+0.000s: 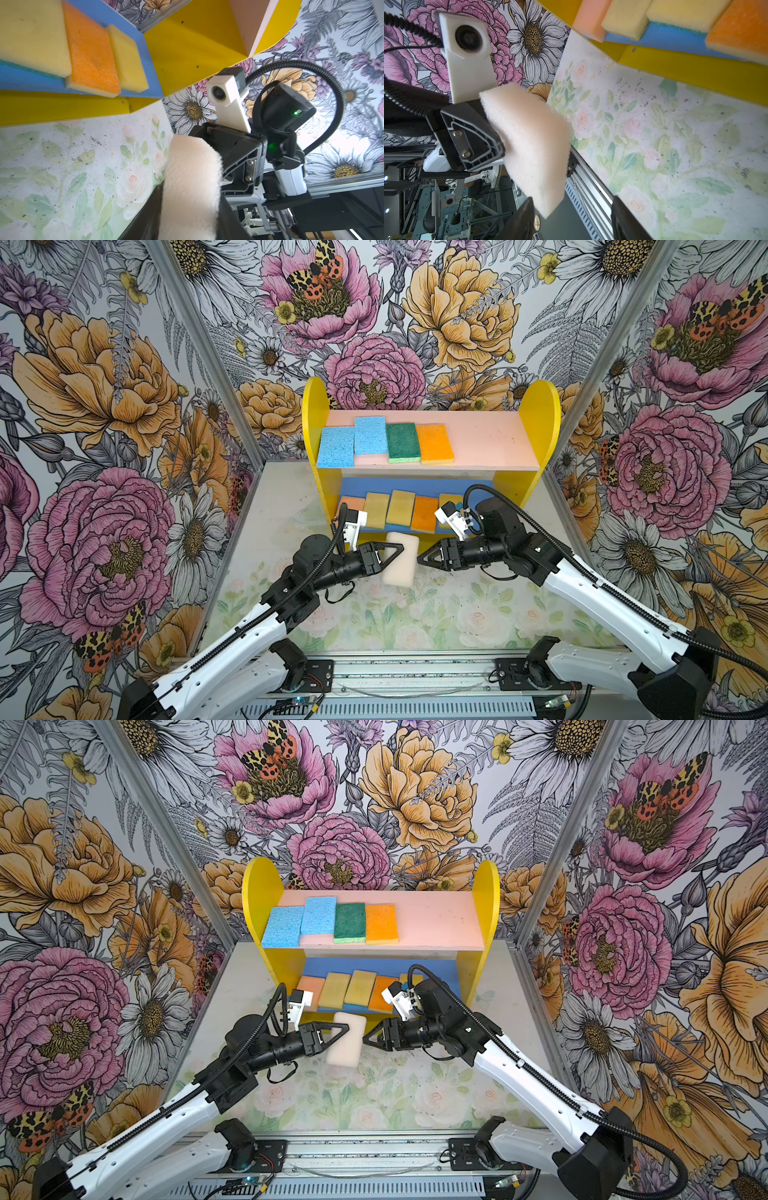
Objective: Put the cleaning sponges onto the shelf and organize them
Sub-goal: 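Grasp the pale pink sponge with the right gripper while the left steadies it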
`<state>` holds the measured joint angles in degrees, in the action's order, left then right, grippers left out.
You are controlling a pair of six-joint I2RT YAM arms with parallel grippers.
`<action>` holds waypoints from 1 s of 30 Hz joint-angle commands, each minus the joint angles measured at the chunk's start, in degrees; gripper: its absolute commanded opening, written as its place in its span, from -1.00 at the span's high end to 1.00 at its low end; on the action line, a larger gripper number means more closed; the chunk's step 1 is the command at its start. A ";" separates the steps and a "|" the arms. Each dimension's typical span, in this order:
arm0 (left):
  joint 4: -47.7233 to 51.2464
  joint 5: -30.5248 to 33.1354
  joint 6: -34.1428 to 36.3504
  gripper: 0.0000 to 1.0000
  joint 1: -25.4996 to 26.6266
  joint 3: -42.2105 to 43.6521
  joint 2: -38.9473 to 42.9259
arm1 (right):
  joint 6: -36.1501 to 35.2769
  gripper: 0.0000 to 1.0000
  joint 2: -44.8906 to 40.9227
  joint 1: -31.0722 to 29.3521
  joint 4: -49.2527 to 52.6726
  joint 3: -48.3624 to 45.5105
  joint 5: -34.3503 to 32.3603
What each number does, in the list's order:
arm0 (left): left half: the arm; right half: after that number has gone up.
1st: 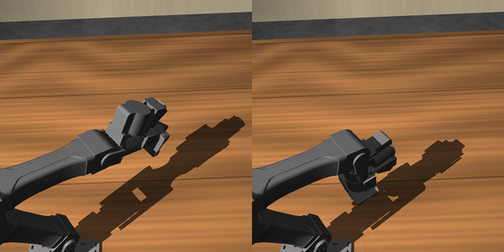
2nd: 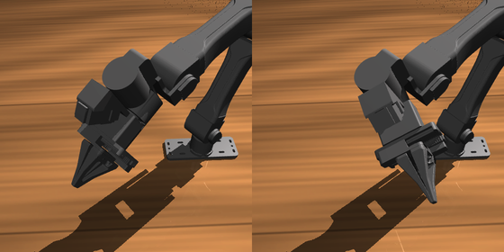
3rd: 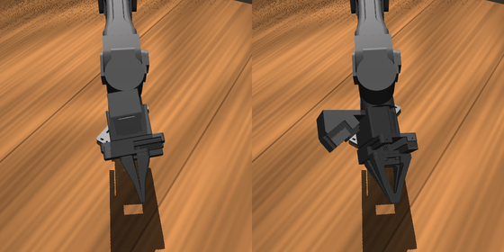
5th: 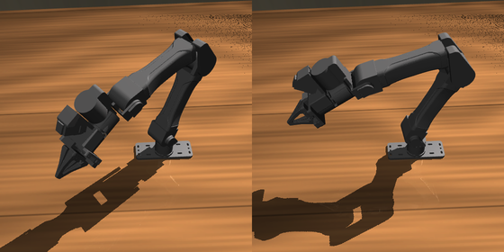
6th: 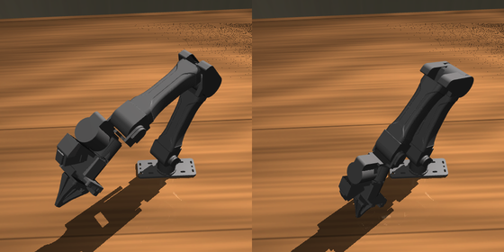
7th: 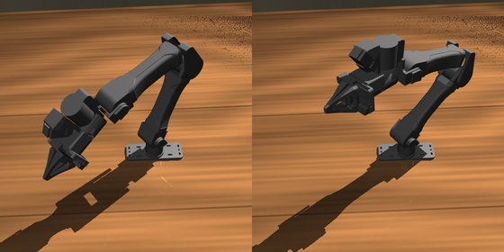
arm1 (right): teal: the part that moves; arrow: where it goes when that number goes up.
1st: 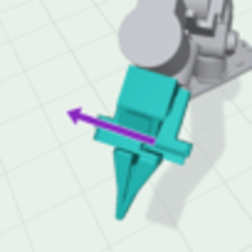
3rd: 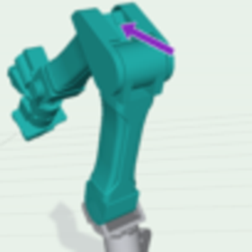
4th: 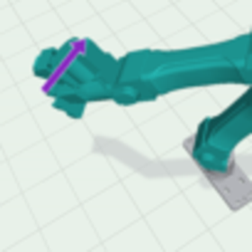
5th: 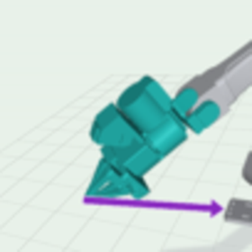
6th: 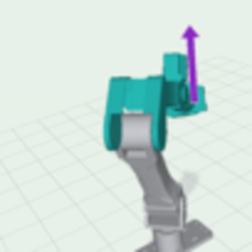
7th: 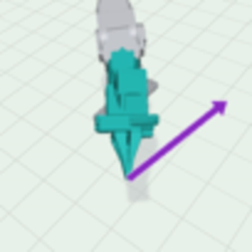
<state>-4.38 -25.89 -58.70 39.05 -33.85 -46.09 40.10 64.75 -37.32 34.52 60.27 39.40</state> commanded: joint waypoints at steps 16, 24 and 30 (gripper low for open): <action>-6.18 20.01 -14.99 0.62 5.11 4.41 5.84 | 6.91 -0.23 -2.29 -6.03 -7.77 2.66 -2.19; -5.11 26.03 -15.53 0.62 6.15 5.33 8.77 | 8.35 -0.20 -0.70 -7.84 -9.86 4.06 -3.76; -4.93 27.38 -15.59 0.61 6.16 5.62 9.93 | 9.07 -0.12 0.76 -11.23 -11.01 4.24 -5.01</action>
<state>-9.28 -0.82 -73.80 44.77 -29.23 -36.91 48.49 64.93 -47.70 25.69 62.87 35.90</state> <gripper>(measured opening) 0.194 0.562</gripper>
